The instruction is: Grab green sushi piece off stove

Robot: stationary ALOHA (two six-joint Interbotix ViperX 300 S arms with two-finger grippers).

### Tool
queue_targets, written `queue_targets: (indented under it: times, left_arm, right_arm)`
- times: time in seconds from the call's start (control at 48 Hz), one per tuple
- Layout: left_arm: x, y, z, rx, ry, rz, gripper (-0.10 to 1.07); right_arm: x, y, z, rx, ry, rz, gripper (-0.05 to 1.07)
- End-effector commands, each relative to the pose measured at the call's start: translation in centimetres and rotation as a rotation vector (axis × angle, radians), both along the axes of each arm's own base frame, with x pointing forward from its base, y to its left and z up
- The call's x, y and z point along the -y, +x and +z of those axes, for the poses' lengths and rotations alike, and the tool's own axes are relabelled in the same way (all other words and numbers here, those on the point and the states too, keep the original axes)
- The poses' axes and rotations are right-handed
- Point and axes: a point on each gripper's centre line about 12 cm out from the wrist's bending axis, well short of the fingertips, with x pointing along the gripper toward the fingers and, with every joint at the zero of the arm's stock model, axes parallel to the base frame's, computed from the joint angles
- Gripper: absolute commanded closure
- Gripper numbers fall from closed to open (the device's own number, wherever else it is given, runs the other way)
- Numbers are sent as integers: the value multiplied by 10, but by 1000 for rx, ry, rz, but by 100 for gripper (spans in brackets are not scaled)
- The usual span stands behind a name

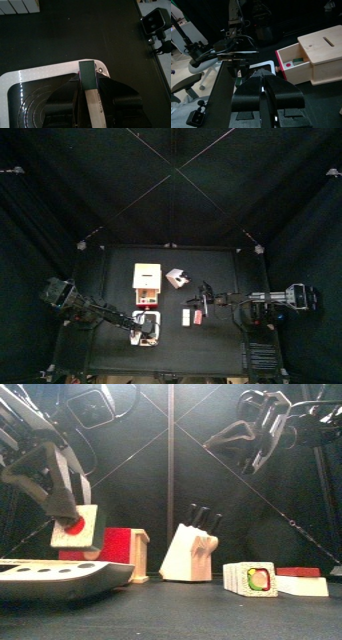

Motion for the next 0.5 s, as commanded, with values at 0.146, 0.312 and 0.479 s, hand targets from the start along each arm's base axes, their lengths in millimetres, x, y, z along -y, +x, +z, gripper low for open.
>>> queue_targets:
  times: [0.146, 0.312, 0.479]
  left_arm:
    - [-3, 3, 23, 71, -24, 12, 43]
    - [-3, 2, 21, 65, -22, 12, 43]
    - [-8, 3, 19, 61, -19, 26, 43]
  right_arm:
    - [1, 3, 13, 42, -3, 0, 65]
    - [1, 3, 13, 42, -3, 0, 65]
    - [1, 2, 12, 39, -1, -1, 65]
